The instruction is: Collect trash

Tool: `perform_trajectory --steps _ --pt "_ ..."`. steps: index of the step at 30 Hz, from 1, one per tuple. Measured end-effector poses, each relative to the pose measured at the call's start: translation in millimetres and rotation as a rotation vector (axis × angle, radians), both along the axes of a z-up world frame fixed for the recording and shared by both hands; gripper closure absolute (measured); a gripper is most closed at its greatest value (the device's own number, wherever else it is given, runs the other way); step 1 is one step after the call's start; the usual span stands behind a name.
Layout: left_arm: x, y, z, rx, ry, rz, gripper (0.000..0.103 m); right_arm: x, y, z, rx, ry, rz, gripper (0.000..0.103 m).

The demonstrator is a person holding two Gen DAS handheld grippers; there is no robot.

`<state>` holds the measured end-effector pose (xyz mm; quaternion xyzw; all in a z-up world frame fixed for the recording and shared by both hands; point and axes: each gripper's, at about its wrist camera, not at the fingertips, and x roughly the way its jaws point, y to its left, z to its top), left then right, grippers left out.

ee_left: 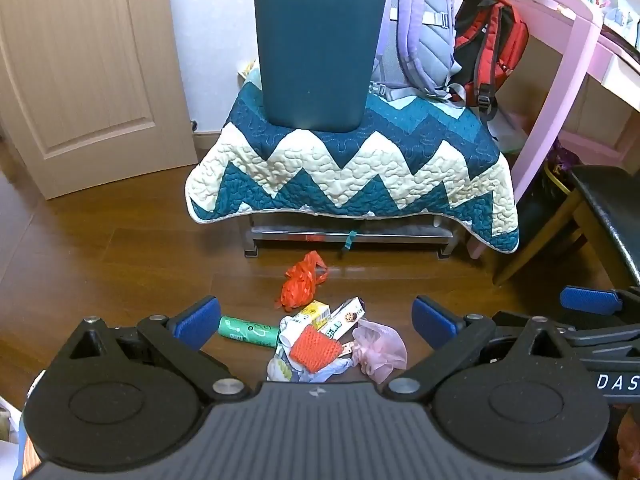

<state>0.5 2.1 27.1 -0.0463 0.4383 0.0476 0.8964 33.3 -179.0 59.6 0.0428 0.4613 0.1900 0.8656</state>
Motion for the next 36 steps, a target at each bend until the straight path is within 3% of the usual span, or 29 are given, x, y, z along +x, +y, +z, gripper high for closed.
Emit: perform_trajectory --steps 21,36 --pt "-15.2 -2.6 -0.2 0.0 -0.066 -0.022 0.001 -10.9 -15.0 -1.1 0.021 -0.068 -0.023 0.006" --pt "-16.0 -6.2 -0.7 -0.002 -0.071 -0.022 0.001 -12.8 -18.0 -1.6 0.019 -0.08 -0.02 0.007"
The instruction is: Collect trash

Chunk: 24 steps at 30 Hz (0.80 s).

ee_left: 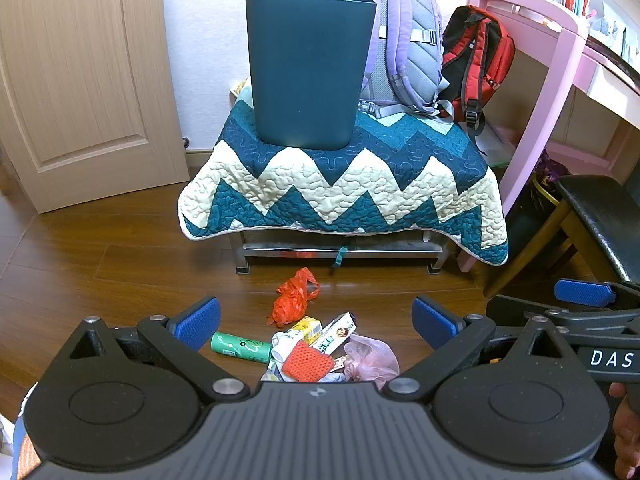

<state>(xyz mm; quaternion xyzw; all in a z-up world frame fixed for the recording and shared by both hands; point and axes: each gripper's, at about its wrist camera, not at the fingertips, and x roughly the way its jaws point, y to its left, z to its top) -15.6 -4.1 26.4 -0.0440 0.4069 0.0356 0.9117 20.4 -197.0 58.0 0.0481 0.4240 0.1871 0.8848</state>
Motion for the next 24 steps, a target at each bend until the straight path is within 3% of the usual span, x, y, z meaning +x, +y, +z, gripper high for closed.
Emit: perform_trajectory --steps 24 --pt "1.7 0.2 -0.4 -0.004 -0.001 0.002 0.001 2.2 -0.6 -0.6 -0.004 -0.005 -0.004 0.007"
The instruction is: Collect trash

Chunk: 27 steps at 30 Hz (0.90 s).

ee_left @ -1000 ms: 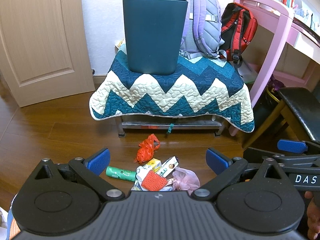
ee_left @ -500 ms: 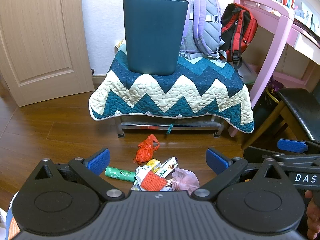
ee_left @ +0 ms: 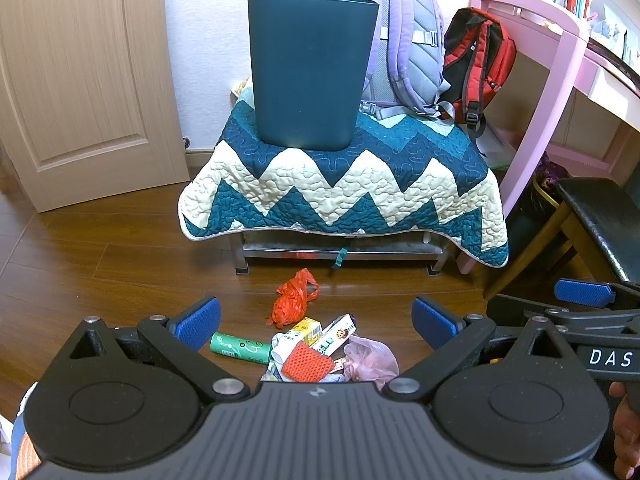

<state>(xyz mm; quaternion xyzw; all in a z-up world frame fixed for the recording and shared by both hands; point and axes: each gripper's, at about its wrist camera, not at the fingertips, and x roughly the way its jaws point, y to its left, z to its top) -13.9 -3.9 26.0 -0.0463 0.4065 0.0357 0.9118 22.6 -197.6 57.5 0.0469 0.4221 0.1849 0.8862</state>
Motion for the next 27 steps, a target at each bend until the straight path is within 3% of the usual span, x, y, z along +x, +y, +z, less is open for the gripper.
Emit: perform_trajectory --steps 9,16,23,27 --pt "5.0 4.0 -6.9 -0.014 0.015 -0.008 0.001 2.3 4.2 -8.0 -0.01 0.021 0.001 0.008" --pt "30.9 16.3 -24.1 -0.018 0.026 -0.019 0.001 32.1 11.1 -25.2 -0.024 0.04 0.016 0.008" --pt "105.3 67.5 -43.5 -0.031 0.018 0.025 0.001 91.7 27.8 -55.2 -0.02 0.043 0.081 0.006" --pt "153.3 93.3 -75.1 -0.041 0.057 0.042 0.001 128.3 38.6 -85.4 -0.029 0.077 0.112 0.006"
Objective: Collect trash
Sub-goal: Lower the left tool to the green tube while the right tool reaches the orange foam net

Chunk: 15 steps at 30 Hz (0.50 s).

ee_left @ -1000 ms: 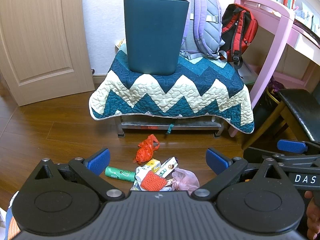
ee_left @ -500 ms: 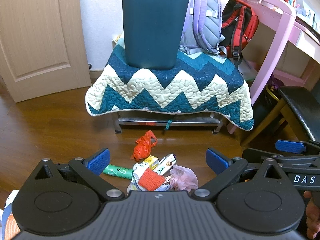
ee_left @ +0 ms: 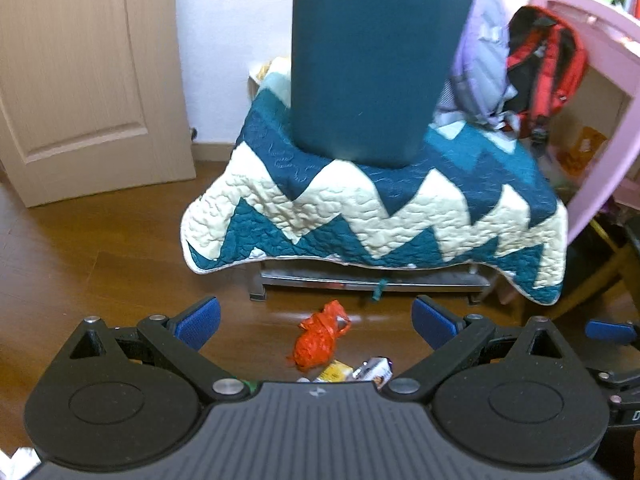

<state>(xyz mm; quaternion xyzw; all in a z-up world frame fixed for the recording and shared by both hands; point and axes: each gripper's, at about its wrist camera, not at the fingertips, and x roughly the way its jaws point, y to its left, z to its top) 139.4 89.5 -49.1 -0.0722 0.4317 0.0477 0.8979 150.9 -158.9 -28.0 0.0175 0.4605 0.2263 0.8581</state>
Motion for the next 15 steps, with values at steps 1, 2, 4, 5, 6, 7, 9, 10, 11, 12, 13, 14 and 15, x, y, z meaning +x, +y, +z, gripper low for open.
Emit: perform_trajectory --steps 1,2,4,5,6,7,9,10,11,12,13,14,15 --pt "10.8 4.1 -11.9 -0.003 0.022 0.002 0.001 9.5 3.9 -10.8 -0.012 0.012 0.014 0.007" --pt "19.9 8.3 -23.8 -0.006 0.048 0.007 0.001 15.9 7.7 -20.2 -0.024 0.025 0.023 0.008" --pt "39.7 15.9 -54.0 -0.014 0.122 0.033 0.001 29.4 18.0 -44.4 -0.039 0.065 0.074 0.009" --pt "50.4 21.0 -73.0 -0.026 0.169 0.058 0.001 33.8 25.4 -56.0 -0.048 0.087 0.103 0.009" --pt "58.1 26.8 -90.4 -0.037 0.211 0.087 0.001 37.9 33.2 -68.0 -0.057 0.108 0.134 0.009" --pt "66.1 31.9 -107.7 -0.053 0.248 0.114 0.001 40.9 42.1 -80.8 -0.073 0.127 0.17 0.01" --pt "79.5 40.9 -143.1 -0.078 0.315 0.178 0.001 43.2 61.4 -106.8 -0.105 0.159 0.241 0.012" --pt "86.3 44.9 -159.9 -0.086 0.346 0.208 0.001 43.7 70.3 -119.8 -0.117 0.176 0.273 0.012" --pt "91.9 48.3 -176.2 -0.103 0.382 0.237 0.001 43.6 80.4 -134.6 -0.133 0.194 0.308 0.012" --pt "96.4 53.8 -196.3 -0.131 0.429 0.279 0.001 43.1 86.8 -146.1 -0.144 0.208 0.337 0.013" --pt "100.6 58.8 -213.9 -0.156 0.468 0.321 0.001 42.3 95.1 -159.7 -0.154 0.226 0.37 0.013" --pt "103.3 63.3 -229.6 -0.179 0.497 0.359 0.001 41.3 102.4 -171.4 -0.164 0.243 0.397 0.013" --pt "105.0 69.3 -247.7 -0.201 0.525 0.4 0.001 40.8 107.2 -182.3 -0.172 0.258 0.419 0.014"
